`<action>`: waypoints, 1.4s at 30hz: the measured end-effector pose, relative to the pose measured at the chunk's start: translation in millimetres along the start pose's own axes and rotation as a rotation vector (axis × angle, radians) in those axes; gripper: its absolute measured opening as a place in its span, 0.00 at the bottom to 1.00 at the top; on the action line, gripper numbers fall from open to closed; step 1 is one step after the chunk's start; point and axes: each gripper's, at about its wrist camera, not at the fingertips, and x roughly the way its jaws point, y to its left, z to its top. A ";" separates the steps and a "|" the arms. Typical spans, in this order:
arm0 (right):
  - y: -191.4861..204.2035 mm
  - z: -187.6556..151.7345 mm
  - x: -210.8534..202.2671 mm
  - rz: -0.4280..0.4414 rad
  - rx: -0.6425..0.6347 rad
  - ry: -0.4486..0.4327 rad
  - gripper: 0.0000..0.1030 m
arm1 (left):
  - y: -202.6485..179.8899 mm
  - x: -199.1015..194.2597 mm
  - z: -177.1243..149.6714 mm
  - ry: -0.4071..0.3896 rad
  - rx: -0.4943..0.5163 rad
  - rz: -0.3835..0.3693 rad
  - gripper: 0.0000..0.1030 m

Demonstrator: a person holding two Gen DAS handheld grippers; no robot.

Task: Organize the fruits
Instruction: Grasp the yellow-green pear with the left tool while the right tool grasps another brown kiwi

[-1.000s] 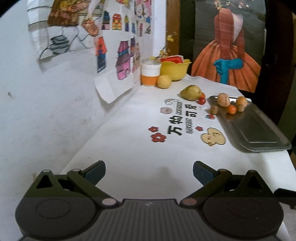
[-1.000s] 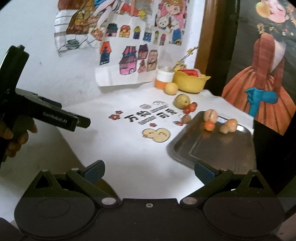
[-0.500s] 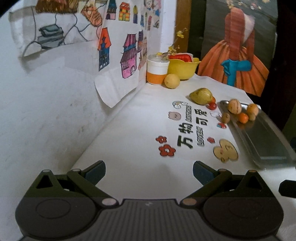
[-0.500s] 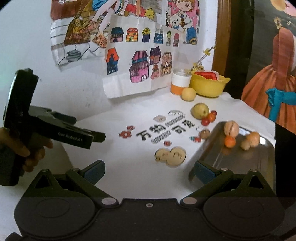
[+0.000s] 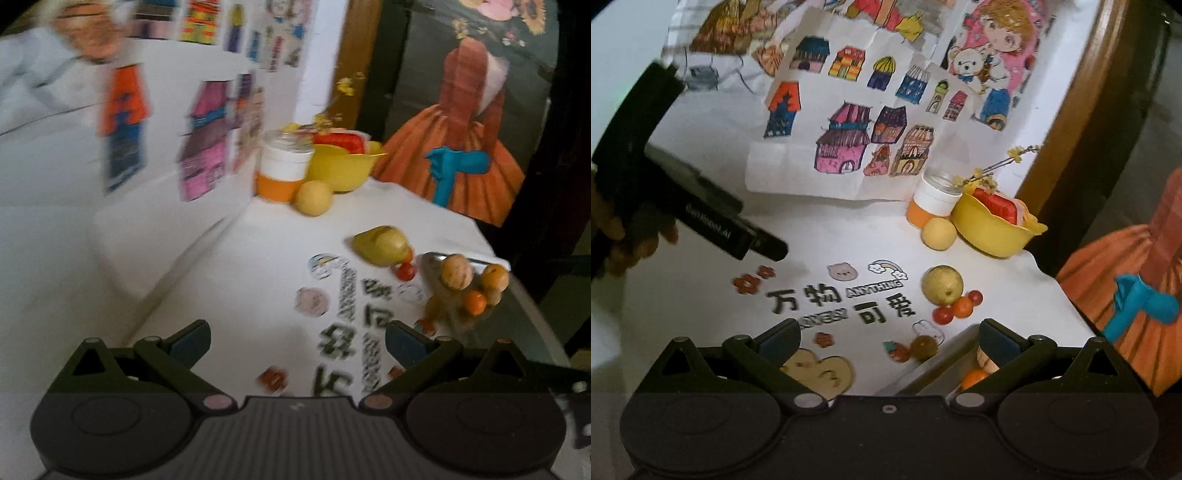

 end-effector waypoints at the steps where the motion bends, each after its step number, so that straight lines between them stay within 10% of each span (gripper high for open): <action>1: -5.1 -1.2 7.7 0.006 -0.002 0.006 0.99 | -3.5 6.1 3.1 -0.001 0.006 -0.009 1.00; 15: -42.1 -25.2 75.2 0.066 0.034 0.068 0.92 | -39.2 92.2 40.0 0.015 -0.021 -0.135 0.99; 42: -47.3 -33.4 108.4 0.107 -0.007 0.078 0.43 | -66.8 169.5 61.2 0.055 -0.063 -0.182 0.95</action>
